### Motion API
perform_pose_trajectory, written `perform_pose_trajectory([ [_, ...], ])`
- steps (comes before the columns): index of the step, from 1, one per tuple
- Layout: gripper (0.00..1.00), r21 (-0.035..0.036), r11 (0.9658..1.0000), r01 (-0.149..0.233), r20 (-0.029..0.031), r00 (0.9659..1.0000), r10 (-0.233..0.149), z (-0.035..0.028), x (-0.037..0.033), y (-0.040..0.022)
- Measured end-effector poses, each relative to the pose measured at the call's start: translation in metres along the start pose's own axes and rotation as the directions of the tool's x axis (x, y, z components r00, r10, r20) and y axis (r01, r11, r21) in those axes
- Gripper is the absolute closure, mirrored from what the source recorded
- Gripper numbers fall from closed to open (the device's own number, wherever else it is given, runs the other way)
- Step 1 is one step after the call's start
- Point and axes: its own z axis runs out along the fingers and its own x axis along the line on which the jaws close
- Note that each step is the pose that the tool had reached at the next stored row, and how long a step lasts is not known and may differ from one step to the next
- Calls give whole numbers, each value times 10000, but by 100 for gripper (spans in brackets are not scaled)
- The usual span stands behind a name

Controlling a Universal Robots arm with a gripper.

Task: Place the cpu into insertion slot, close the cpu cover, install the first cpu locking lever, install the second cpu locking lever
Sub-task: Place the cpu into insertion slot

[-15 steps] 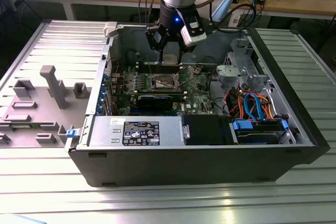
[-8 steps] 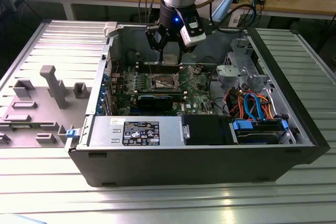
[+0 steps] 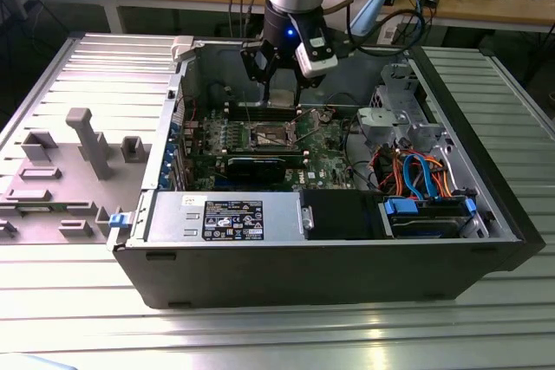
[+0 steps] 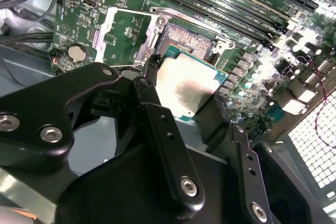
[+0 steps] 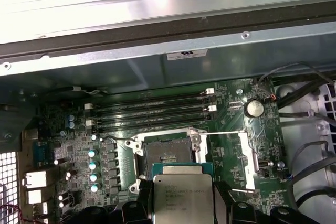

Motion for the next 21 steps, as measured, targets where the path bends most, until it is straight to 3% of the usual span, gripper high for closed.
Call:
perform_pose_trajectory([
  [10,45,-8,9992,-393,34,9992,393,1,0,0],
  [21,45,-23,9953,-964,83,9953,964,3,0,0],
])
